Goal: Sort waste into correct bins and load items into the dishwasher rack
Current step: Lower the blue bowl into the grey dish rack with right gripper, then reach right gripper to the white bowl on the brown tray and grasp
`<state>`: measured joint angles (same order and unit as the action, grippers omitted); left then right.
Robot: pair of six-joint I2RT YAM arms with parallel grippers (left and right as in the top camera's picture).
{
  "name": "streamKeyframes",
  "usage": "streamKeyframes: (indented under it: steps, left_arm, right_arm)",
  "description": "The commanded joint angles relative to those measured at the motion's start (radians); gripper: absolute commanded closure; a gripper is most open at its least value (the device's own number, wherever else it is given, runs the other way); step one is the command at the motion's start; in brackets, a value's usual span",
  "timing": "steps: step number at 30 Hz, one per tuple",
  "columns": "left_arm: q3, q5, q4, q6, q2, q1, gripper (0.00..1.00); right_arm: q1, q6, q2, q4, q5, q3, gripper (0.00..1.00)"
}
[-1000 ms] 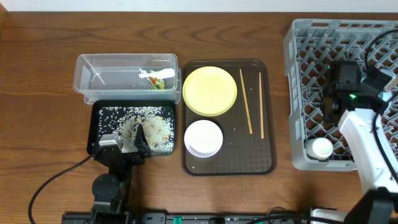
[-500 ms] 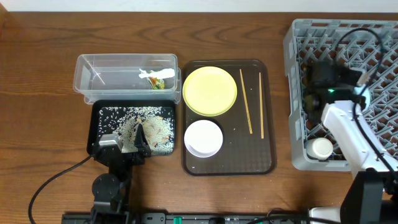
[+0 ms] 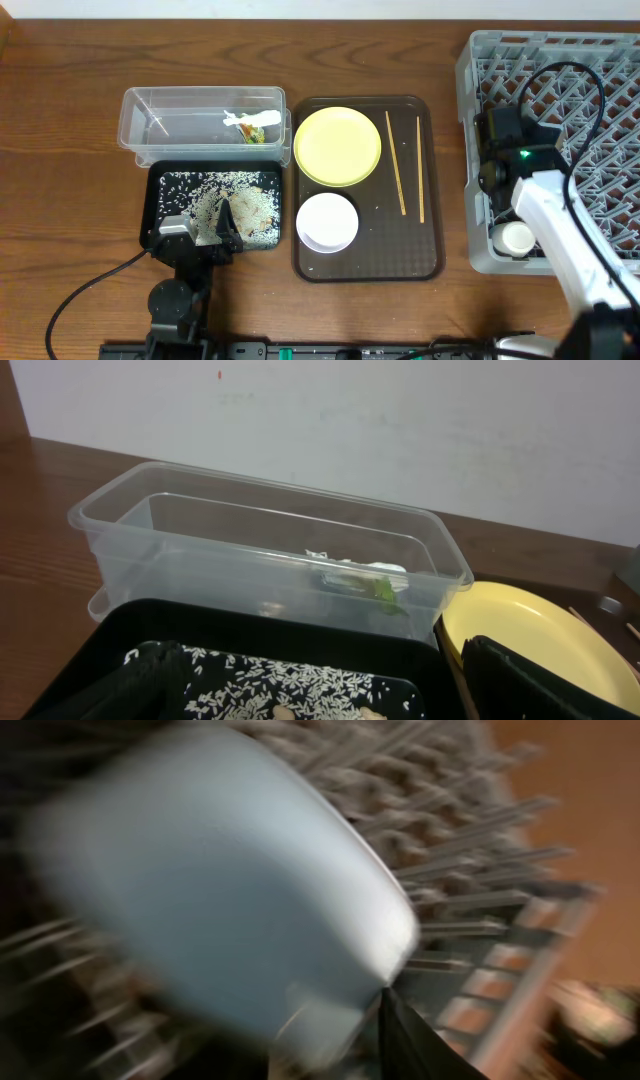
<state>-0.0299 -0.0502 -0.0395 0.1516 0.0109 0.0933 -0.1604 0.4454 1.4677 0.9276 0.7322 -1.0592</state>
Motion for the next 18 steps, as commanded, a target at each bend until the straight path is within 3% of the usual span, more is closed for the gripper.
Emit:
streamKeyframes:
  steps: [1,5,10,14,18]
  left_arm:
    - [0.026,0.006,-0.027,-0.017,-0.007,-0.005,0.10]
    - [0.026,0.006,-0.027,-0.017,-0.007,-0.005,0.10]
    - [0.026,0.006,-0.027,-0.017,-0.007,-0.005,0.10]
    - [0.026,0.006,-0.027,-0.017,-0.007,-0.005,0.10]
    - [0.026,0.006,-0.027,-0.017,-0.007,-0.005,0.10]
  right_arm:
    - [-0.099,-0.056,-0.085,-0.012,-0.297,-0.010,0.65]
    - [-0.204,-0.080,-0.143,-0.031,-0.601,-0.010,0.58]
    - [-0.346,-0.080,-0.131,-0.127,-0.944,-0.006,0.56]
    - [-0.463,-0.043,-0.084,-0.180,-0.998,-0.006,0.54]
    - [-0.560,-0.031,0.004,-0.177,-0.927,-0.006,0.53]
